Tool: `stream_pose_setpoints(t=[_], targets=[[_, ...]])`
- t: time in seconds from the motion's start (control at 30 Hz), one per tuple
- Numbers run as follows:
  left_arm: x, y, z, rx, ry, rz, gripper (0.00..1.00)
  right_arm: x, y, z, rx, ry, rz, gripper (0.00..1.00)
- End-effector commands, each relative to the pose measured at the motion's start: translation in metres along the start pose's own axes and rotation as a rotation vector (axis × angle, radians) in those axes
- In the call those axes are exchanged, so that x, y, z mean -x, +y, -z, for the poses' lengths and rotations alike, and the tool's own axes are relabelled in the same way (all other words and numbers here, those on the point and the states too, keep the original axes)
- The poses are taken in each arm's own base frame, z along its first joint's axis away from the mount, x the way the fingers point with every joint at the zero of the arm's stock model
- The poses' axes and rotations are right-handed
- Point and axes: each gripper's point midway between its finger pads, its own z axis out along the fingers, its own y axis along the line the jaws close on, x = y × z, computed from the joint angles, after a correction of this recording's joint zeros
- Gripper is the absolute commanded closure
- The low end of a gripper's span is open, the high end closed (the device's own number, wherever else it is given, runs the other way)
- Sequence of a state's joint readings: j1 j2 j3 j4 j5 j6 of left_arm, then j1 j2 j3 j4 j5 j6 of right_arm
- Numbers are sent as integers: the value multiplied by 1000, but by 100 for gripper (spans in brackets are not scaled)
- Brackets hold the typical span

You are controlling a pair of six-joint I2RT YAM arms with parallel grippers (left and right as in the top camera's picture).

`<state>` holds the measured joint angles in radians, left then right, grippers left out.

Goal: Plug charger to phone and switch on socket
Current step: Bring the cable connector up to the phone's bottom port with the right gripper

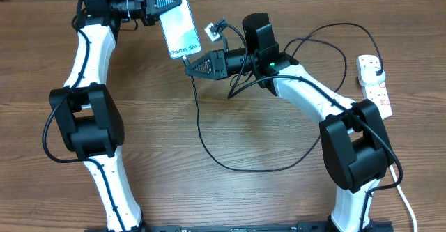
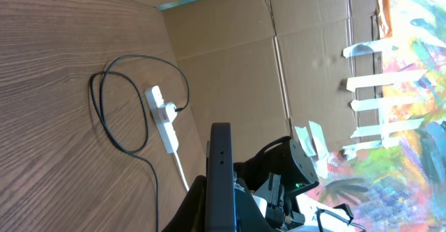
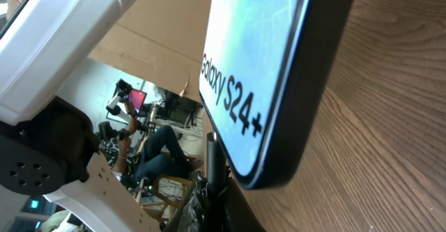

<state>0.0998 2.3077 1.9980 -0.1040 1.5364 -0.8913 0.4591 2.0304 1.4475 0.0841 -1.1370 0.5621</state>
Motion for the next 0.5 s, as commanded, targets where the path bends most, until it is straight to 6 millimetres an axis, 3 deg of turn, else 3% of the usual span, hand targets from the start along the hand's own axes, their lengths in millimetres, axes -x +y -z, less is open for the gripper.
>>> stream_pose_setpoints(t=[0.0, 0.47], targets=[[-4, -21, 1, -27, 33, -39, 96, 16, 4, 3, -28, -48, 29, 96], [-3, -21, 3, -24, 25, -40, 96, 20, -1, 9, -40, -64, 23, 96]])
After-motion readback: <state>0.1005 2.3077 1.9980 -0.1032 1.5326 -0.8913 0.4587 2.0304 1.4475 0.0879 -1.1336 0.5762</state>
